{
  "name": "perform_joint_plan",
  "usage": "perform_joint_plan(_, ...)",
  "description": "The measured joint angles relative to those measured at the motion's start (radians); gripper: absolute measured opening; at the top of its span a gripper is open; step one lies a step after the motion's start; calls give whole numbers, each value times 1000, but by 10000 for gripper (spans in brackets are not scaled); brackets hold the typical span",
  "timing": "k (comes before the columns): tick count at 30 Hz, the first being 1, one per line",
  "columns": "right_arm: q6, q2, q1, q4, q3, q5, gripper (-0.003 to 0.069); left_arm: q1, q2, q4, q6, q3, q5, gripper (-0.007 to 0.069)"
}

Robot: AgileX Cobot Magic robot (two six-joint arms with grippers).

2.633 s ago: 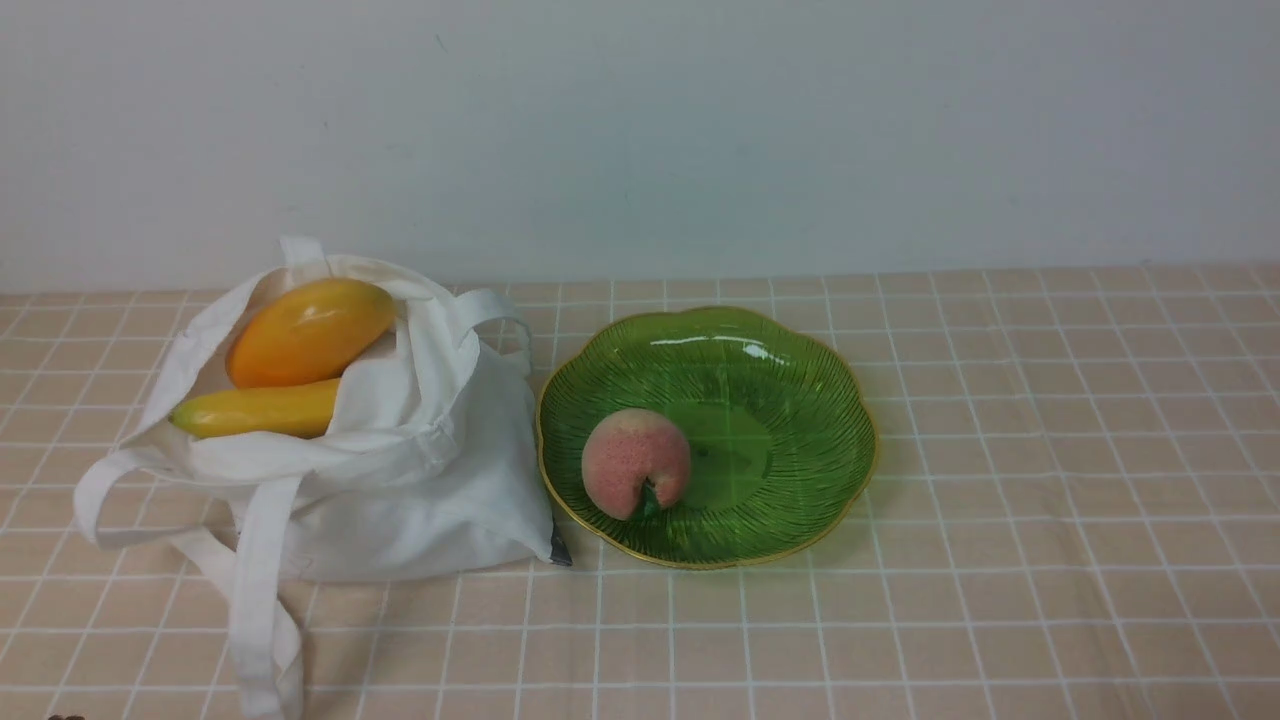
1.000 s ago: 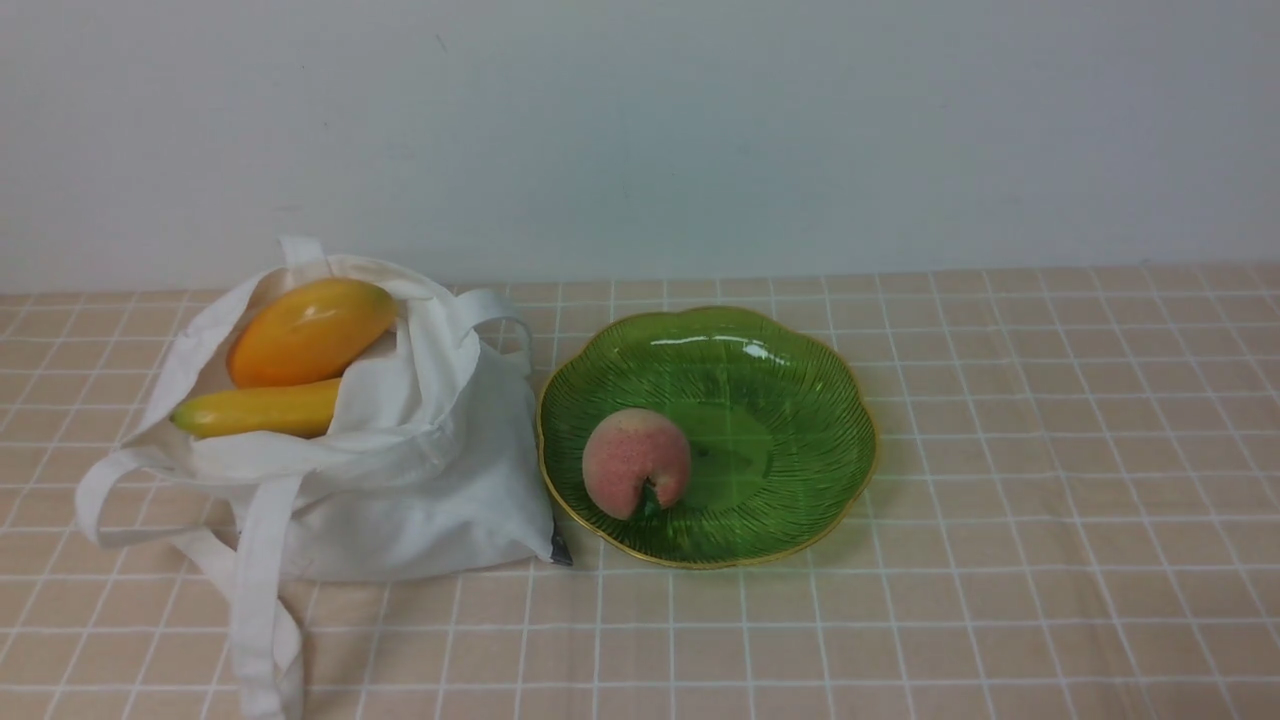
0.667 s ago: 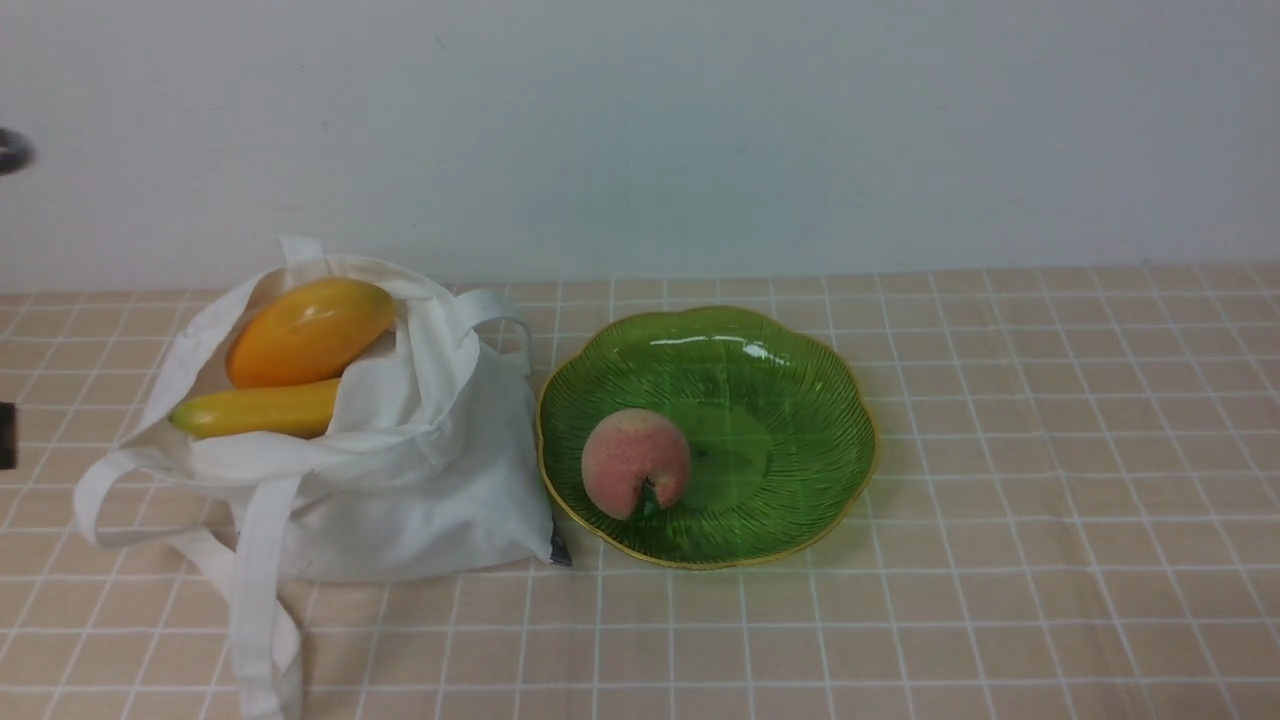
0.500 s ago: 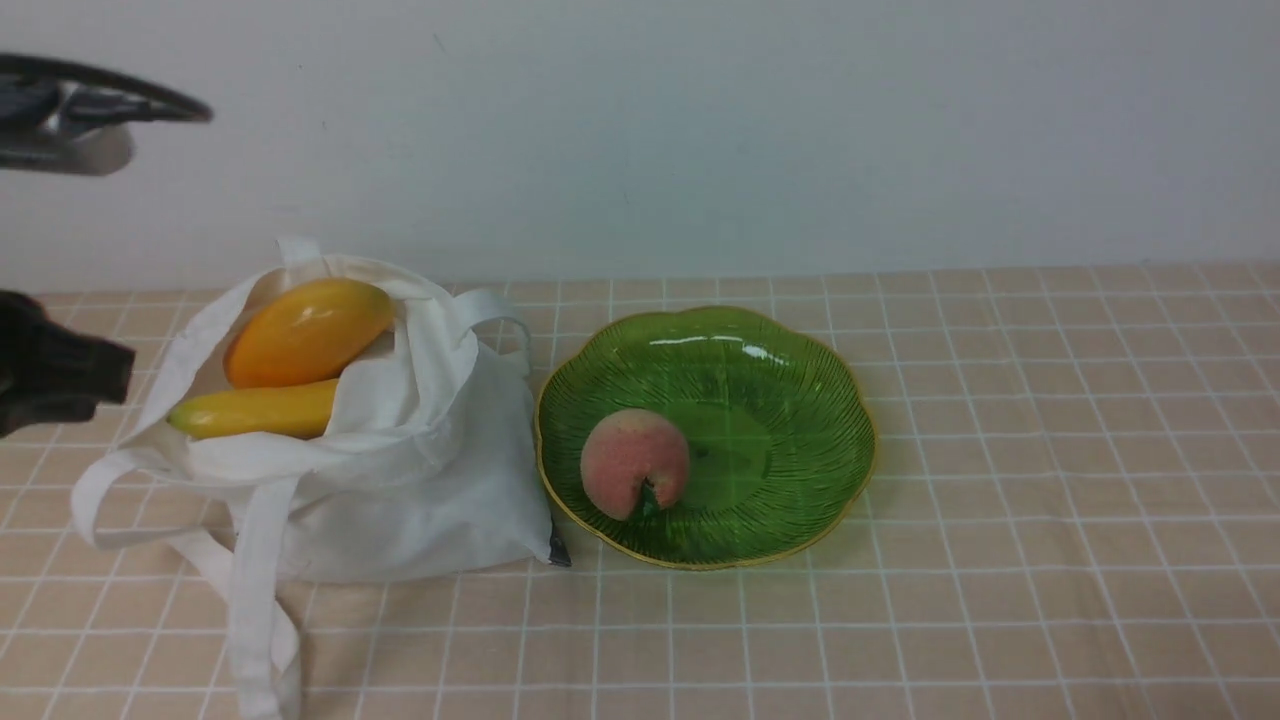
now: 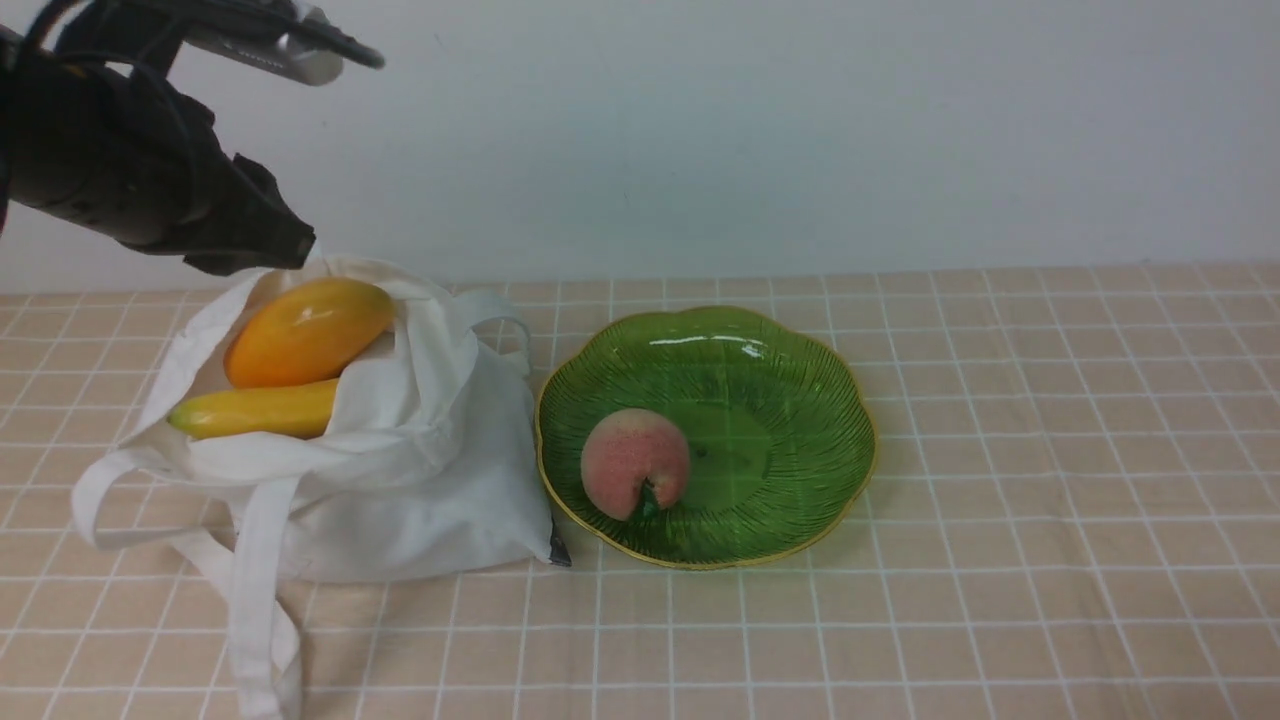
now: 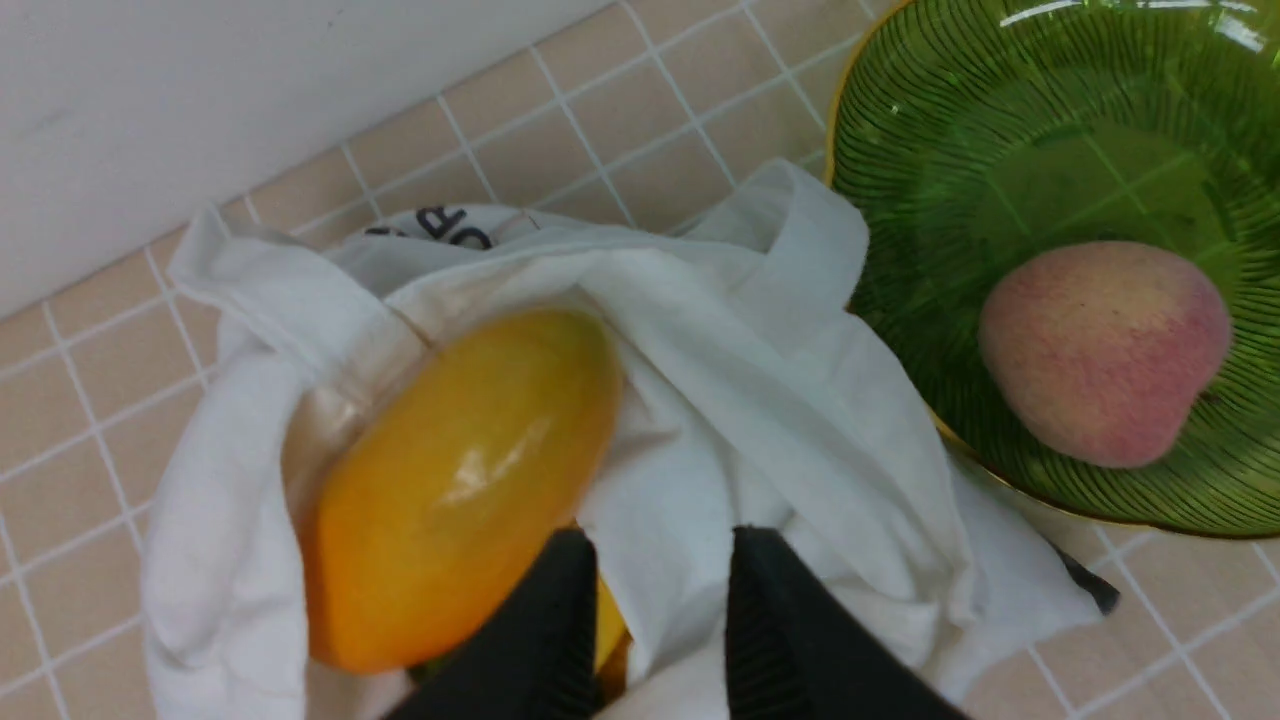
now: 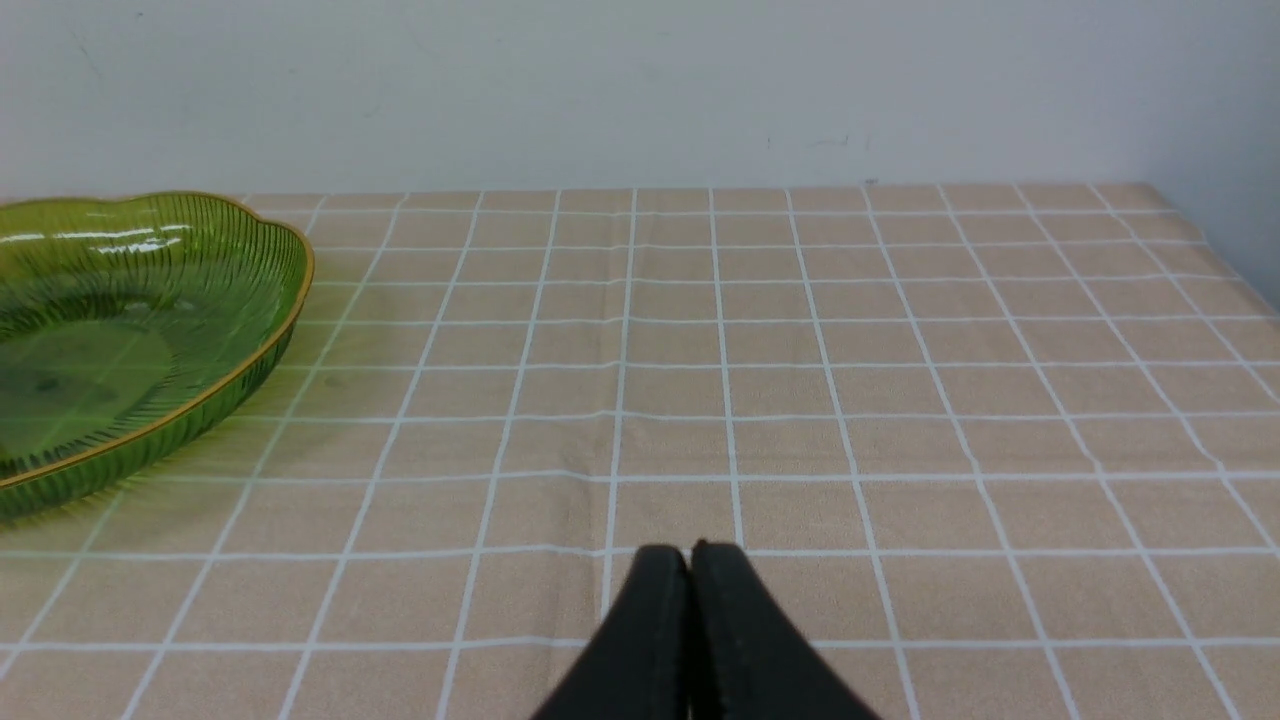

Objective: Take the fruit out of the bag on the brown coffee tablecloth and place them on the plate.
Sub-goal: 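Reach into the cloth bag and grasp the fruit inside with the left gripper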

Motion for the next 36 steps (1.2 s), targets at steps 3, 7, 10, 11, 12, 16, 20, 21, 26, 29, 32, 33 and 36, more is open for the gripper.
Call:
perform_joint_plan(3,0,0,0,0,0,0,-14,0,54,-1,9,0,-47,357)
perform_joint_plan(7,3,0,0,0,0,0,-14,0,126,15,14,0,-126,534)
perform_joint_plan(10,3,0,0,0,0,0,-14,0,157,32,14,0,-158,583)
perform_joint_plan(11,3,0,0,0,0,0,-14,0,171,37,14,0,-172,603)
perform_joint_plan(12,3,0,0,0,0,0,-14,0,195,42,14,0,-189,618)
perform_joint_plan(16,3,0,0,0,0,0,-14,0,227,55,24,0,-208,624)
perform_joint_plan(20,3,0,0,0,0,0,-14,0,244,70,85,0,-233,625)
perform_joint_plan(21,3,0,0,0,0,0,-14,-1,249,75,112,0,-234,625)
perform_joint_plan(26,3,0,0,0,0,0,-14,-15,270,90,222,0,-236,622)
perform_joint_plan(29,3,0,0,0,0,0,-14,-28,284,98,246,0,-240,622)
perform_joint_plan(32,3,0,0,0,0,0,-14,-30,291,116,249,0,-246,585)
perform_joint_plan(33,3,0,0,0,0,0,-14,-30,292,122,247,0,-247,567)
perform_joint_plan(36,3,0,0,0,0,0,-14,-30,294,143,217,-1,-253,472)
